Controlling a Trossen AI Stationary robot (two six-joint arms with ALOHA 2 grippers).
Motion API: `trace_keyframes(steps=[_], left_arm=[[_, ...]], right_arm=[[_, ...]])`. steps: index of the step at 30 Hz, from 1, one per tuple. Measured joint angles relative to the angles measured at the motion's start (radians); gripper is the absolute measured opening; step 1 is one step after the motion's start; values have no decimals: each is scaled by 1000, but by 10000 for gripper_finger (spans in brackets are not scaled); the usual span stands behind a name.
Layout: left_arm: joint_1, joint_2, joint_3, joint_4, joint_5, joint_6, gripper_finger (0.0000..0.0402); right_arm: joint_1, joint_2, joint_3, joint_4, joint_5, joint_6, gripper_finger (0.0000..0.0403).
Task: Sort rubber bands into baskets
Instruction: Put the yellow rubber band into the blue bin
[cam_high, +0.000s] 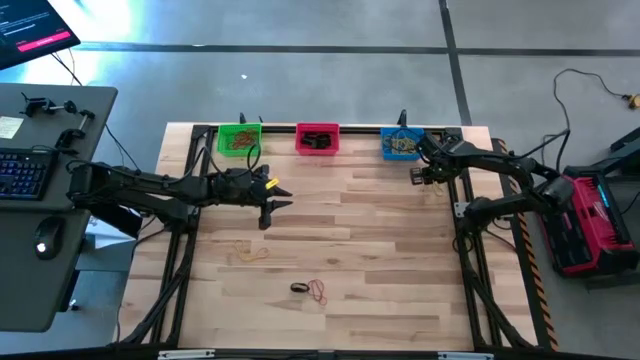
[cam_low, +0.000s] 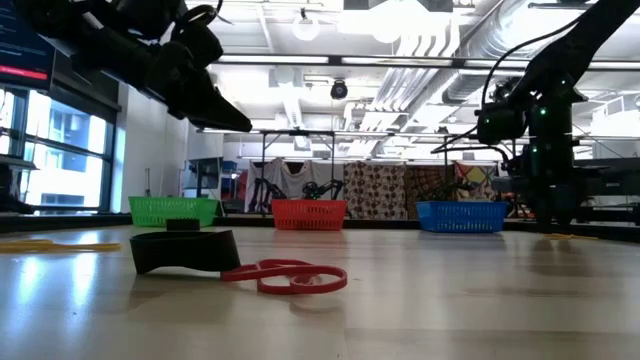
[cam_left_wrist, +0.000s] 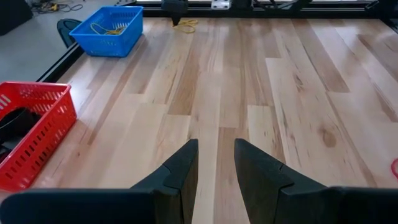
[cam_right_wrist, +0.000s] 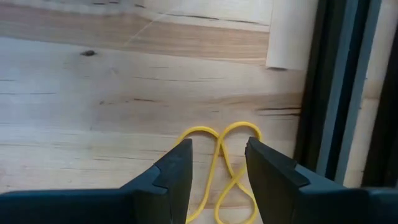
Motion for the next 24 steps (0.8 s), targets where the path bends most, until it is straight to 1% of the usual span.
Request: trace_keyframes(steps=[7,14,18,21,24], left_arm=[[-31,0,0,3,0,-3,94],[-59,2,1,7,-1,-49,94],[-70,5,1,18,-33,-50,94],[-78,26,-5,62,-39,-56,94],[-88,59,-44,171,-38,-67,94]], right_arm=[[-4,0,0,1,-3,-11,137],[-34,0,0,2,-21,-21,137],[-34,0,0,16,-44,-43,137],[-34,0,-17,60,-70,-47,137],[-42,-4,-67,127,-89,-71,137]])
